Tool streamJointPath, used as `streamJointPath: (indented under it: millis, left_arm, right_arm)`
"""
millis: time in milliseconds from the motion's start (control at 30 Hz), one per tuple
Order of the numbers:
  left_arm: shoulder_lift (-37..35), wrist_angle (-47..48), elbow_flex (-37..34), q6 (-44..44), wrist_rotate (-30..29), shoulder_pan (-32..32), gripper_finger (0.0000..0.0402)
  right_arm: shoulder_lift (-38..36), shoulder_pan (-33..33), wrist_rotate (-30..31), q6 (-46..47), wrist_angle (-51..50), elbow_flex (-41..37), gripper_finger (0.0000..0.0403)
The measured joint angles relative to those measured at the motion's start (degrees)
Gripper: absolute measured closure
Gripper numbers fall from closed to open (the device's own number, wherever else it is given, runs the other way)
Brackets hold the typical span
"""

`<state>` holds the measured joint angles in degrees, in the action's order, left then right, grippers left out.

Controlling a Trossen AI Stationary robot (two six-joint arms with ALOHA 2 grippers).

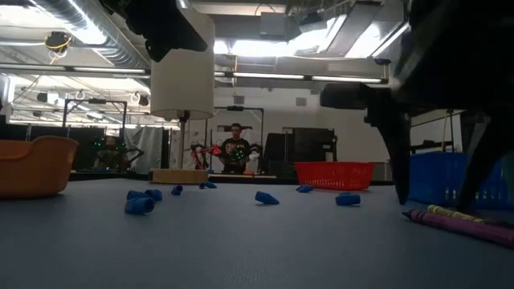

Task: Sort crayons
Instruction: Put the green crayon into the green bin

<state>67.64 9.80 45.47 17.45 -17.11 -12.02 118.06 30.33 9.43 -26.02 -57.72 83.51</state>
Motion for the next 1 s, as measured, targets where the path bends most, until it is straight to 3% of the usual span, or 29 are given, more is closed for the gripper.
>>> streamJointPath:
  millis: [267, 700, 1000]
  left_arm:
    - [0.0, 0.0, 0.0, 0.0, 0.0, 0.0, 0.0401]
    - [0.0, 0.0, 0.0, 0.0, 0.0, 0.0, 0.0401]
    - [0.0, 0.0, 0.0, 0.0, 0.0, 0.0, 0.0401]
  right_arm:
    - [-0.1, 0.0, 0.0, -0.1, 1.7, -1.8, 0.0236]
    - [0.0, 0.1, -0.5, 0.0, 1.7, -2.0, 0.0345]
    - [0.0, 0.1, -0.3, 0.1, 1.9, -2.0, 0.0378]
